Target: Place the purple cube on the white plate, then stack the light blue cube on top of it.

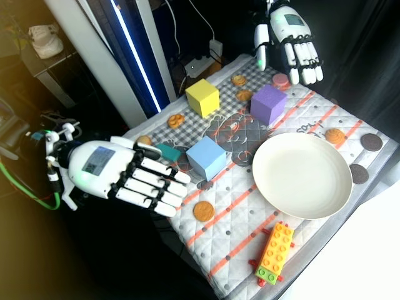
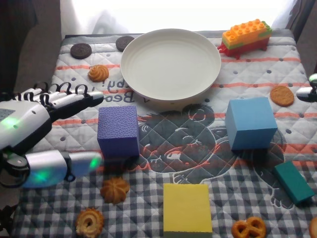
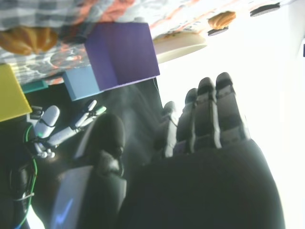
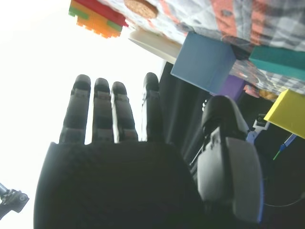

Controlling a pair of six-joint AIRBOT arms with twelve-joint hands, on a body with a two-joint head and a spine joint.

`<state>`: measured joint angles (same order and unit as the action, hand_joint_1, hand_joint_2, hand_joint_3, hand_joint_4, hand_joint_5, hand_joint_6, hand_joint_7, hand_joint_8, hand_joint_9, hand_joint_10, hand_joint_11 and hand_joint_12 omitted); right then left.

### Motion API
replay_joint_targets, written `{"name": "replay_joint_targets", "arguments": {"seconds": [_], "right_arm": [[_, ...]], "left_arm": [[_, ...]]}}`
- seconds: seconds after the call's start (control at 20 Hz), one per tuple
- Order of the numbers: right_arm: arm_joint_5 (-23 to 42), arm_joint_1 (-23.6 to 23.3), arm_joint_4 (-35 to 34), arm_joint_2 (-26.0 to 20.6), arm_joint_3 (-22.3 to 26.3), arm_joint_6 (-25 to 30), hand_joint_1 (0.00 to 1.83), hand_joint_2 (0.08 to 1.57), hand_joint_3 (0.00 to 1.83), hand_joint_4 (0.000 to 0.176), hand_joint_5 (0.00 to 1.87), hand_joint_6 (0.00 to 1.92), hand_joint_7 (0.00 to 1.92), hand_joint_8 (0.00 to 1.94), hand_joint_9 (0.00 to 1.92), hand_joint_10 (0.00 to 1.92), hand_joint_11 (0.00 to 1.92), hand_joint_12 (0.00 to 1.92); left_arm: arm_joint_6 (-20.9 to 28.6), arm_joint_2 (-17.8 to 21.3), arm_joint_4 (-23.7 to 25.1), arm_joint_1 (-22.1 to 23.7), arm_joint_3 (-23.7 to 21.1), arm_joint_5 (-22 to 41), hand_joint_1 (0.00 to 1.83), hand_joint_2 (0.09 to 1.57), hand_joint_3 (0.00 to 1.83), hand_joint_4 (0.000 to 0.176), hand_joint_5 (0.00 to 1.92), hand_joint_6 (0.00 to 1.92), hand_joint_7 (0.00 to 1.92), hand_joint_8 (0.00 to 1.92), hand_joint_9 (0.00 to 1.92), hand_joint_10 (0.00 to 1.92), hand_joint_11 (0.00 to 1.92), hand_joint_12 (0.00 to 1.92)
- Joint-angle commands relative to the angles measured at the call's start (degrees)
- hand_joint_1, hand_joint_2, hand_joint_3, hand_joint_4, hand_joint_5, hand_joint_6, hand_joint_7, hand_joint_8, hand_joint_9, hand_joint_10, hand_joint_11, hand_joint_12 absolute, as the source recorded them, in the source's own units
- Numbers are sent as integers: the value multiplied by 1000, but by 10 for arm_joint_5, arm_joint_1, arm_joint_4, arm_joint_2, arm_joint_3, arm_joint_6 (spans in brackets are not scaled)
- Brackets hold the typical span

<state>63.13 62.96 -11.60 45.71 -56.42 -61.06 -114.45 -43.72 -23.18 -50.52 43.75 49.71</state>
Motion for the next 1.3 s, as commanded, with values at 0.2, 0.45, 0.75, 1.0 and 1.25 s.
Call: {"name": "replay_joint_targets", "arguments": {"seconds": [0.2,0.45,0.75,1.0,1.25], "right_arm": [[86,1,-4,-3,0,17,565,1270,0,86,382,0,422,0,494,5,299,639],[95,2,3,-2,0,25,556,1287,0,87,393,0,425,0,499,0,297,677],[96,2,4,-2,0,26,593,1286,0,77,397,6,436,5,511,4,309,707],[96,5,4,-2,0,29,561,1308,6,62,418,6,433,3,490,2,260,701],[96,5,4,-2,-1,29,466,1325,0,97,388,1,437,1,520,2,326,673]], "left_arm": [[0,-23,17,40,28,37,667,895,0,176,0,0,0,0,44,11,6,3],[0,-68,30,96,75,-45,708,893,1,176,52,1,107,5,147,10,36,31],[-1,-102,37,130,110,-99,1064,972,2,44,653,8,754,10,698,38,214,501],[-1,-102,41,147,112,-75,1213,1184,2,0,909,916,799,1451,622,1135,203,1274],[0,-127,48,220,154,-92,1246,1160,0,0,939,804,882,1388,618,1309,267,1600]]}}
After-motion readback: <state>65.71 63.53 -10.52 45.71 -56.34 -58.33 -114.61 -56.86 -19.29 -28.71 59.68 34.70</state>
